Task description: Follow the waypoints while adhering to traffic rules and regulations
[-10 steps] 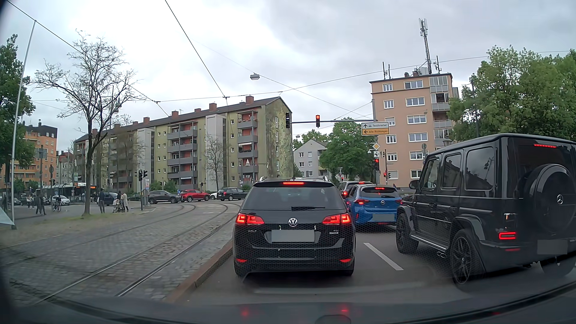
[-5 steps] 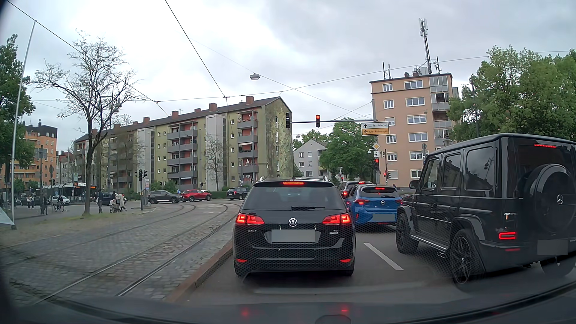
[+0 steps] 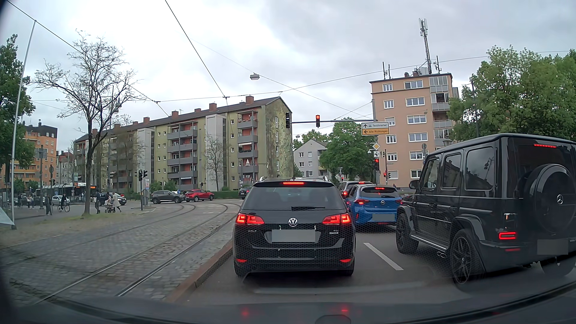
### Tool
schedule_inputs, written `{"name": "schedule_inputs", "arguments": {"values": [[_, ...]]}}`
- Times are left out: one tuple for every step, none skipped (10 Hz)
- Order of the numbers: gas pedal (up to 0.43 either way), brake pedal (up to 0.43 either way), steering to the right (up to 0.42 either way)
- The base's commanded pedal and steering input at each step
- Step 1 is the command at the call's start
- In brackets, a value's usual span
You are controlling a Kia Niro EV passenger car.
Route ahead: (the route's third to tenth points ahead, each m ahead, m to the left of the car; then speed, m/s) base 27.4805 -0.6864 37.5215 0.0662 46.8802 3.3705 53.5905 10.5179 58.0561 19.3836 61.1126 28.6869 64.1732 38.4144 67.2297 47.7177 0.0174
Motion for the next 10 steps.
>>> {"name": "schedule_inputs", "arguments": {"values": [[0.0, 0.22, -0.01], [0.0, 0.22, -0.01], [0.0, 0.22, -0.01], [0.0, 0.226, -0.01], [0.0, 0.226, -0.01], [0.0, 0.226, -0.01], [0.0, 0.226, -0.01], [0.0, 0.226, -0.01], [0.0, 0.226, -0.01], [0.0, 0.226, -0.01]]}}
